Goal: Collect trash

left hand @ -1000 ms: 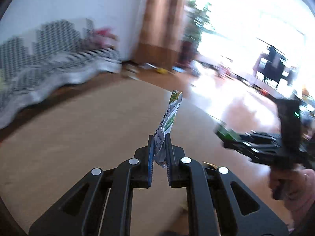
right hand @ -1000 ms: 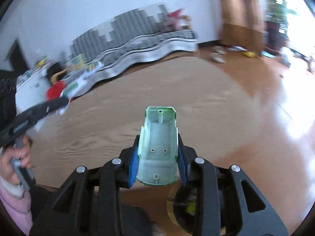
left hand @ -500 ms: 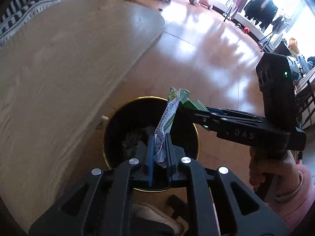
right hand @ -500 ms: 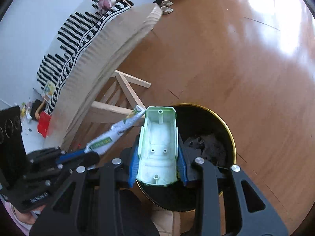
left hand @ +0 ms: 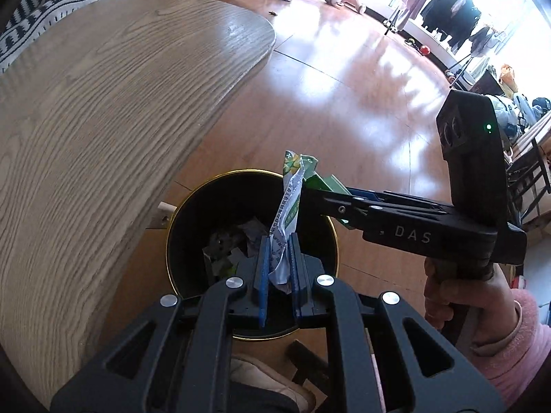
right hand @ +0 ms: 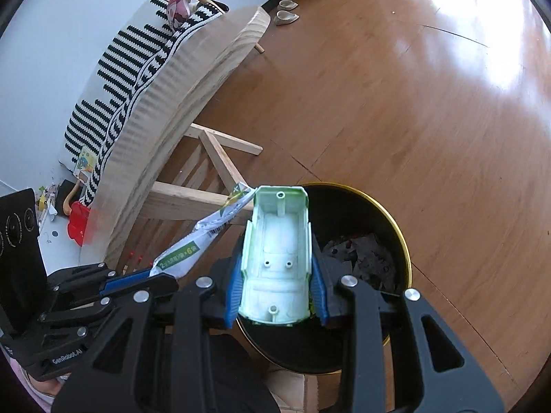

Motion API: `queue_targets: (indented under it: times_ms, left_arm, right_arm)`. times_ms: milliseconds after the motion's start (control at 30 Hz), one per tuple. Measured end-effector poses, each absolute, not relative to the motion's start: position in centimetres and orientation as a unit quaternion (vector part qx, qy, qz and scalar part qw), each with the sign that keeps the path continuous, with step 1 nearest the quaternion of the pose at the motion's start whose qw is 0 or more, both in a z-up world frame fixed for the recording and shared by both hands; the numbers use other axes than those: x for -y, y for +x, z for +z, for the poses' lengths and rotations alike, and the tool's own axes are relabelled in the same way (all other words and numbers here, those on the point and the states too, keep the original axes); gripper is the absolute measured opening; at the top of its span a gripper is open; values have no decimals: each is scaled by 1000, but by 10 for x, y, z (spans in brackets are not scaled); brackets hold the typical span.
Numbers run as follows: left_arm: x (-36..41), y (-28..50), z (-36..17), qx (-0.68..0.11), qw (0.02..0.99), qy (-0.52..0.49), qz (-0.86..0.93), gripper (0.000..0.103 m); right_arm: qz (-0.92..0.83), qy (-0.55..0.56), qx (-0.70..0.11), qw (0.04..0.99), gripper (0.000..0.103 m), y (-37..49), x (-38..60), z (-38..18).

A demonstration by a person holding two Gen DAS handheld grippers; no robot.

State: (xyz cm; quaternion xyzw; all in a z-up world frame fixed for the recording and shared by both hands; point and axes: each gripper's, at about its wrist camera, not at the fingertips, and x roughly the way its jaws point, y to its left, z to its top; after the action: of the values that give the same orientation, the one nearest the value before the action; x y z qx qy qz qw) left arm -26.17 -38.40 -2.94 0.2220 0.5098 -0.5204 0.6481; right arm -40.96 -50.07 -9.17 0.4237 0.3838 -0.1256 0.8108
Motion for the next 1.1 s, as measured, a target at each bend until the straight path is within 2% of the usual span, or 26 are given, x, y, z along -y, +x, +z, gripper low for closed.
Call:
queue_targets:
  times_ms: [100, 133, 167, 200, 233, 267, 367, 467, 600, 700, 867, 967, 1100]
  left_arm:
    - [386, -261, -32, -516, 641, 218, -525, 10]
    - [387, -263, -33, -520, 636, 216, -528, 11]
    - [388, -265, -34, -525, 632, 214, -529, 18]
    - [388, -266, -35, -529, 629, 215, -527, 29]
    - [390, -267, -36, -533, 627, 217, -525, 73]
    - [391, -270, -34, -532, 633, 220, -519, 95]
    - [387, -273, -23, -507, 642, 212, -534, 96]
    - [384, -271, -12, -483, 666, 201, -532, 96]
    - [358, -255, 32, -447, 720, 95, -522, 96]
    - [316, -226, 77, -396, 785, 32, -476, 96]
    - [222, -170, 122, -324, 897, 3, -300, 97]
    - [165, -138, 123, -306, 933, 26, -187, 97]
    - [91, -90, 101, -308, 942, 43, -129, 97]
  right_arm:
    - [-122, 437, -373, 809, 34, -409, 503, -90]
    - [-121, 447, -370, 805, 40, -409, 507, -90]
    - [-121, 460, -369, 799, 65, -409, 509, -91]
    - [-130, 472, -372, 788, 78, -411, 512, -92]
    - [-136, 479, -366, 786, 86, -414, 514, -92]
    - [-145, 480, -360, 787, 86, -417, 516, -91]
    - [-175, 479, -353, 785, 93, -422, 519, -87]
    - [-236, 444, -357, 788, 93, -427, 521, -79]
    - [-384, 272, -390, 791, 96, -414, 505, -48]
    - [-416, 196, -367, 809, 96, -396, 488, -16]
    - [-351, 199, -303, 863, 96, -333, 455, 41]
    - [-289, 222, -287, 886, 96, -283, 426, 78]
    - [-162, 230, -233, 931, 96, -201, 336, 140]
